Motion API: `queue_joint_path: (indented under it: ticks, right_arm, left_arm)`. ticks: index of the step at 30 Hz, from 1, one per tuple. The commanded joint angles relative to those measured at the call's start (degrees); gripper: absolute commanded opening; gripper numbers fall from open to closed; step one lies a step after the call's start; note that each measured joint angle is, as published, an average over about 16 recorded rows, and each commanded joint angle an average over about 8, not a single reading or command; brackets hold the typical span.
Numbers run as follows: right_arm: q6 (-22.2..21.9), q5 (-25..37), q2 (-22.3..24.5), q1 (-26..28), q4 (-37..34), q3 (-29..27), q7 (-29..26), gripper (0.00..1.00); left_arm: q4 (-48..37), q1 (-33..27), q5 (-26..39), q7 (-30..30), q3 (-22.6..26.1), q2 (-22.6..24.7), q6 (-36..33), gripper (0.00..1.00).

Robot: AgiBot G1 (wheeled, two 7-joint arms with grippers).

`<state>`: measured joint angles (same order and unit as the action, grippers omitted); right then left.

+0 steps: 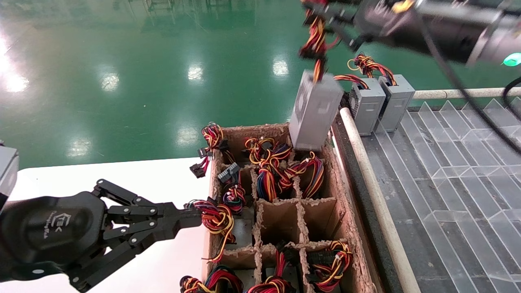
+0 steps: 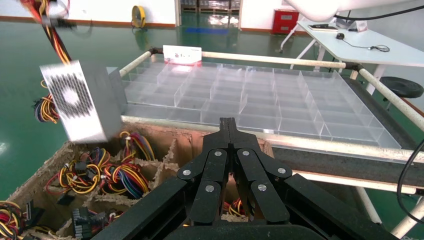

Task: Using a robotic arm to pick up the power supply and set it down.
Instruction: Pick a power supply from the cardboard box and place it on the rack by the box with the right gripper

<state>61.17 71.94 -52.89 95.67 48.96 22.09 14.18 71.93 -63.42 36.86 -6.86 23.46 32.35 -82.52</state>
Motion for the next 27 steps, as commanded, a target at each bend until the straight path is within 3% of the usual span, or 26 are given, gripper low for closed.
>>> queue_joint_path:
  ticks: [1, 16, 27]
  right_arm:
    - [-1.3, 0.8, 1.0, 0.5, 2.6, -0.1, -0.8, 0.0]
    - [-4.7, 5.5, 8.4, 2.5, 10.1, -0.6, -6.7, 0.0]
    - [-5.9, 6.6, 13.4, -1.9, 10.5, -0.8, -10.9, 0.0]
  left_arm:
    - [0.0, 0.0, 0.0, 0.0, 0.0, 0.0, 0.0, 0.0]
    - [0.0, 0.0, 0.0, 0.0, 0.0, 0.0, 0.0, 0.0]
    - [0.0, 0.0, 0.0, 0.0, 0.0, 0.0, 0.0, 0.0]
